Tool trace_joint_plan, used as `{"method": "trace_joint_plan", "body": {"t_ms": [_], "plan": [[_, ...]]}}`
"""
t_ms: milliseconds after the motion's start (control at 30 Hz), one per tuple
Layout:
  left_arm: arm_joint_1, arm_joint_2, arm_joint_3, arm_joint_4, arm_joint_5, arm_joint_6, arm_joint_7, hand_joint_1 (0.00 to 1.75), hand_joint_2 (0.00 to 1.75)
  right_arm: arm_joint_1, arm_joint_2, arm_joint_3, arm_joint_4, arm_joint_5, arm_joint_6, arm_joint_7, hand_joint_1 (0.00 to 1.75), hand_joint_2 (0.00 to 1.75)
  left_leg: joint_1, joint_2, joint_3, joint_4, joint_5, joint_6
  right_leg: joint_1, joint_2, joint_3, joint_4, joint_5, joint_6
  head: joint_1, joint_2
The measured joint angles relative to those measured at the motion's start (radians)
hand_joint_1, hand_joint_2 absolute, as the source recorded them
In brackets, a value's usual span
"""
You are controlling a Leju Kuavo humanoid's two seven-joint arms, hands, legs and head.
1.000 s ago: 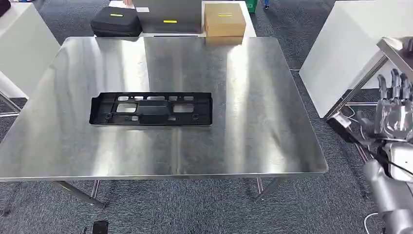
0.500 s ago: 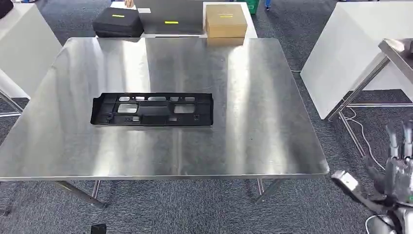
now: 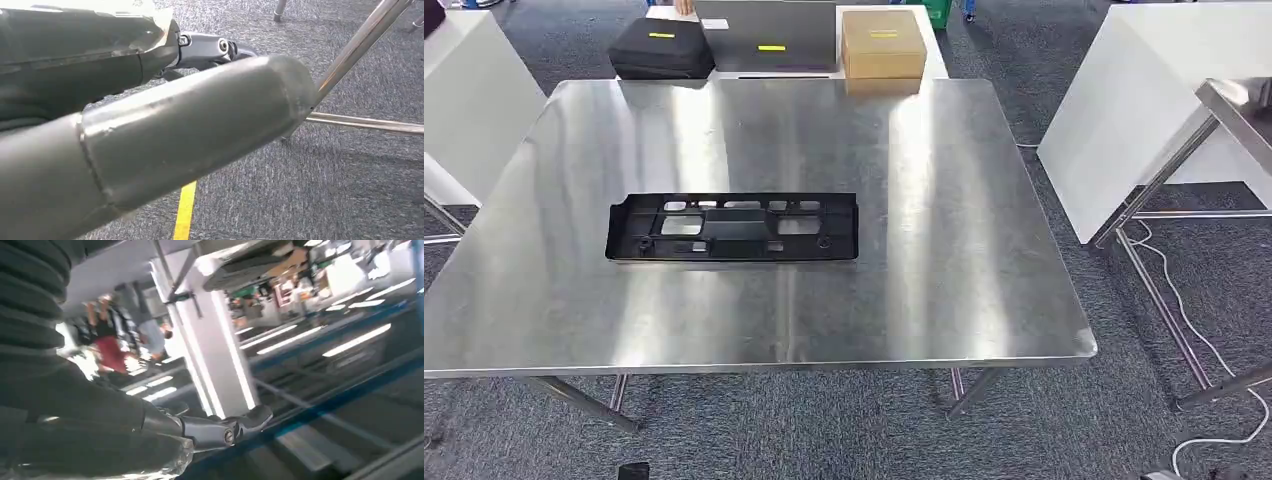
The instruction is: Take the parts from the cabinet and place them on the table.
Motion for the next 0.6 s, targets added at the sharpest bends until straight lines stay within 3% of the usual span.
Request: {"method": "trace_joint_plan", "body": {"t_ms": [167, 200, 333, 533, 600], "plan": [[0.001, 0.001, 0.003, 0.0, 0.003, 0.002, 0.0, 0.0, 0.0, 0.003, 0.033, -0.067, 0.019, -0.055, 0.0, 0.0, 0.0, 0.0, 0.0, 0.0, 0.001, 0.0, -0.001, -0.001, 0.0, 0.0, 0.002, 0.0, 0.0, 0.0, 0.0, 0.0], [0.001, 0.001, 0.003, 0.0, 0.003, 0.003, 0.0, 0.0, 0.0, 0.001, 0.038, -0.078, 0.027, -0.052, 0.0, 0.0, 0.0, 1.75, 0.0, 0.0, 0.001, 0.0, -0.001, -0.001, 0.0, 0.0, 0.001, 0.0, 0.0, 0.0, 0.0, 0.0], [0.001, 0.0, 0.007, 0.0, 0.014, 0.003, -0.002, 0.0, 0.0, -0.027, 0.05, -0.116, 0.123, -0.052, 0.0, 0.0, 0.0, 1.75, 0.0, 0.0, 0.003, 0.0, -0.001, -0.001, 0.0, 0.0, 0.003, 0.0, -0.001, 0.0, 0.0, 0.0], [0.002, 0.001, 0.018, 0.0, 0.026, 0.003, -0.002, 0.0, 0.0, -0.071, 0.059, -0.174, 0.279, 0.083, 0.0, 0.006, 0.0, 1.75, 0.001, 0.002, 0.005, 0.0, -0.003, -0.002, 0.0, 0.001, 0.004, 0.0, -0.002, -0.001, -0.001, 0.0], [0.003, 0.001, 0.018, 0.0, 0.027, 0.003, -0.002, 0.0, 0.0, -0.108, 0.059, -0.231, 0.395, 0.134, 0.0, 0.003, 0.0, 1.75, 0.002, 0.001, 0.005, 0.0, -0.003, -0.002, 0.001, 0.001, 0.004, 0.0, -0.002, -0.001, 0.001, 0.0]]}}
